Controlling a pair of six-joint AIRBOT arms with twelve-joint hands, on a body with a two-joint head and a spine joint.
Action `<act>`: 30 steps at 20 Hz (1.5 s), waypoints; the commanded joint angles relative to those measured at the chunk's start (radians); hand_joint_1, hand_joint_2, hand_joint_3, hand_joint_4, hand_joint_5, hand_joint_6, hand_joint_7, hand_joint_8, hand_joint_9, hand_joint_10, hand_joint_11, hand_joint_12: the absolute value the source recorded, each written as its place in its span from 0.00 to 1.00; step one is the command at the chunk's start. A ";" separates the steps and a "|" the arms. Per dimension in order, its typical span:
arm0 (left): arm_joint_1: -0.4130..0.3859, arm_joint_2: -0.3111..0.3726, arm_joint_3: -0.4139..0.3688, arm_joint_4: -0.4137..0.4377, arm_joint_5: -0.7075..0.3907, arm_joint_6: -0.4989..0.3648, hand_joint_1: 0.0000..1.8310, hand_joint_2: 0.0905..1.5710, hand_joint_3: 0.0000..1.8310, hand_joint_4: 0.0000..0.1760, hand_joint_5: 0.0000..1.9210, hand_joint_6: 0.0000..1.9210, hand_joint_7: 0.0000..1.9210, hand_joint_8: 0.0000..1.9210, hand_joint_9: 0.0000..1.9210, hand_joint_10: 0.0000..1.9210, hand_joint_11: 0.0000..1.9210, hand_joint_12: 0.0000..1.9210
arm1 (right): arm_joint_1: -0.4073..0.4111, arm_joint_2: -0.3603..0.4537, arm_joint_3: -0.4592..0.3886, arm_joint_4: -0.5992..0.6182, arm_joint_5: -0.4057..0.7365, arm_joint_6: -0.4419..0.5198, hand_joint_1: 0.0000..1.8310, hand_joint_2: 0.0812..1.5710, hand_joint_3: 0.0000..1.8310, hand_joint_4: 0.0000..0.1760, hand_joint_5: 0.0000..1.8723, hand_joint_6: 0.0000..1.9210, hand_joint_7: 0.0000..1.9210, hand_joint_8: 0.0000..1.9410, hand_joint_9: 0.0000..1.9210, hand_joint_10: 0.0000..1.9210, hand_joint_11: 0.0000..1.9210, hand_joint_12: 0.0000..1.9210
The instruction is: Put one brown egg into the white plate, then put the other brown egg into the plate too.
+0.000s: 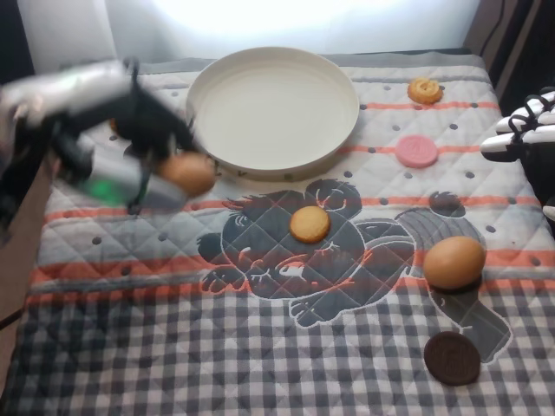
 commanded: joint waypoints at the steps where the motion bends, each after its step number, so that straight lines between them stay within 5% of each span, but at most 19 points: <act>1: -0.032 -0.021 0.018 0.001 -0.096 -0.002 0.59 0.66 0.00 0.31 0.56 0.42 0.37 0.60 0.29 0.77 0.12 0.86 | 0.004 -0.004 0.006 0.034 0.117 0.003 0.46 0.82 0.00 0.32 0.28 0.00 0.28 0.00 0.27 0.00 0.22 0.10; 3: -0.111 -0.104 0.109 -0.013 -0.056 -0.002 0.58 0.67 0.00 0.45 0.54 0.46 0.37 0.59 0.28 0.75 0.10 0.85 | 0.006 -0.011 0.010 0.033 0.117 0.003 0.46 0.82 0.00 0.32 0.28 0.00 0.28 0.00 0.27 0.00 0.22 0.10; 5: -0.152 -0.195 0.203 -0.020 -0.018 -0.002 0.55 0.69 0.00 0.95 0.51 0.51 0.36 0.61 0.27 0.76 0.09 0.89 | 0.008 -0.015 0.014 0.032 0.117 0.003 0.47 0.82 0.00 0.25 0.29 0.00 0.28 0.00 0.27 0.00 0.22 0.10; 6: -0.165 -0.255 0.264 -0.020 0.014 -0.002 0.55 0.69 0.00 0.99 0.51 0.50 0.33 0.70 0.26 0.82 0.08 0.96 | 0.009 -0.015 0.015 0.031 0.117 0.003 0.47 0.82 0.00 0.20 0.29 0.00 0.28 0.00 0.27 0.00 0.22 0.10; 7: -0.170 -0.294 0.305 -0.024 0.041 -0.002 0.55 0.68 0.00 1.00 0.52 0.49 0.35 0.65 0.27 0.78 0.09 0.94 | 0.012 -0.015 0.017 0.029 0.117 0.003 0.46 0.82 0.00 0.18 0.29 0.00 0.28 0.00 0.27 0.00 0.22 0.10; 8: -0.172 -0.337 0.357 -0.043 0.071 -0.002 0.47 0.61 0.00 0.40 0.49 0.23 0.37 0.60 0.28 0.75 0.09 0.92 | 0.018 -0.017 0.021 0.021 0.117 0.003 0.46 0.82 0.00 0.19 0.29 0.00 0.28 0.00 0.27 0.00 0.22 0.10; 9: -0.172 -0.363 0.389 -0.059 0.095 -0.002 0.41 0.57 0.00 0.24 0.47 0.09 0.36 0.59 0.27 0.77 0.12 0.91 | 0.026 -0.020 0.024 0.011 0.116 0.003 0.47 0.82 0.00 0.17 0.29 0.00 0.28 0.00 0.28 0.00 0.22 0.10; 11: -0.165 -0.393 0.433 -0.091 0.124 -0.002 0.37 0.53 0.00 0.22 0.38 0.00 0.30 0.58 0.23 0.78 0.13 0.91 | 0.045 -0.031 0.031 -0.006 0.116 0.003 0.34 0.86 0.01 0.23 0.28 0.00 0.28 0.00 0.27 0.00 0.24 0.11; 14: -0.153 -0.401 0.451 -0.122 0.128 -0.002 0.38 0.52 0.00 0.20 0.30 0.00 0.28 0.47 0.20 0.73 0.09 0.90 | 0.051 -0.042 0.044 -0.016 0.115 0.003 0.32 0.87 0.01 0.30 0.28 0.00 0.29 0.00 0.26 0.00 0.24 0.11; 15: -0.152 -0.395 0.445 -0.133 0.120 -0.002 0.40 0.51 0.00 0.26 0.26 0.00 0.28 0.37 0.20 0.66 0.08 0.86 | 0.051 -0.042 0.044 -0.017 0.115 0.003 0.34 0.86 0.00 0.29 0.29 0.00 0.29 0.00 0.27 0.00 0.24 0.11; 17: -0.137 -0.347 0.384 -0.155 0.052 -0.002 0.39 0.51 0.00 0.43 0.21 0.00 0.33 0.12 0.24 0.43 0.08 0.74 | 0.054 -0.041 0.044 -0.020 0.116 0.003 0.35 0.87 0.00 0.23 0.28 0.00 0.29 0.00 0.27 0.00 0.23 0.11; 19: -0.103 -0.247 0.261 -0.105 -0.065 -0.070 0.35 0.52 0.00 0.64 0.17 0.00 0.31 0.01 0.26 0.23 0.02 0.74 | 0.068 -0.039 0.042 -0.031 0.126 0.003 0.36 0.86 0.00 0.22 0.27 0.00 0.28 0.00 0.25 0.00 0.23 0.11; 20: -0.081 -0.195 0.203 -0.039 -0.115 -0.158 0.34 0.53 0.00 0.66 0.16 0.00 0.29 0.00 0.28 0.13 0.00 0.76 | 0.071 -0.038 0.041 -0.038 0.134 0.003 0.38 0.84 0.00 0.18 0.27 0.00 0.27 0.00 0.25 0.00 0.23 0.11; 22: -0.043 -0.106 0.100 0.058 -0.185 -0.242 0.38 0.49 0.00 0.72 0.16 0.00 0.28 0.00 0.27 0.11 0.00 0.75 | 0.071 -0.038 0.039 -0.059 0.139 0.003 0.39 0.84 0.00 0.23 0.26 0.00 0.27 0.00 0.25 0.00 0.23 0.12; 23: -0.017 -0.037 0.012 0.127 -0.227 -0.246 0.37 0.49 0.00 0.73 0.19 0.00 0.28 0.00 0.28 0.10 0.00 0.70 | 0.071 -0.039 0.036 -0.077 0.138 0.003 0.39 0.82 0.00 0.43 0.22 0.00 0.26 0.00 0.25 0.00 0.22 0.12; 25: 0.011 0.030 -0.073 0.180 -0.266 -0.246 0.36 0.50 0.00 0.80 0.19 0.00 0.28 0.00 0.28 0.08 0.00 0.68 | 0.074 -0.043 0.036 -0.098 0.129 0.003 0.42 0.78 0.00 0.43 0.23 0.00 0.24 0.00 0.25 0.00 0.21 0.12; 28: 0.073 0.097 -0.149 0.188 -0.322 -0.246 0.32 0.54 0.00 0.77 0.20 0.00 0.31 0.00 0.31 0.07 0.00 0.69 | 0.093 -0.058 0.037 -0.152 0.072 0.003 0.47 0.73 0.00 0.46 0.23 0.00 0.24 0.00 0.27 0.00 0.23 0.13; 30: 0.107 0.126 -0.177 0.175 -0.352 -0.246 0.32 0.55 0.00 0.60 0.22 0.00 0.33 0.01 0.34 0.07 0.02 0.72 | 0.106 -0.070 0.037 -0.189 0.041 0.003 0.48 0.68 0.00 0.42 0.24 0.00 0.24 0.00 0.27 0.00 0.23 0.16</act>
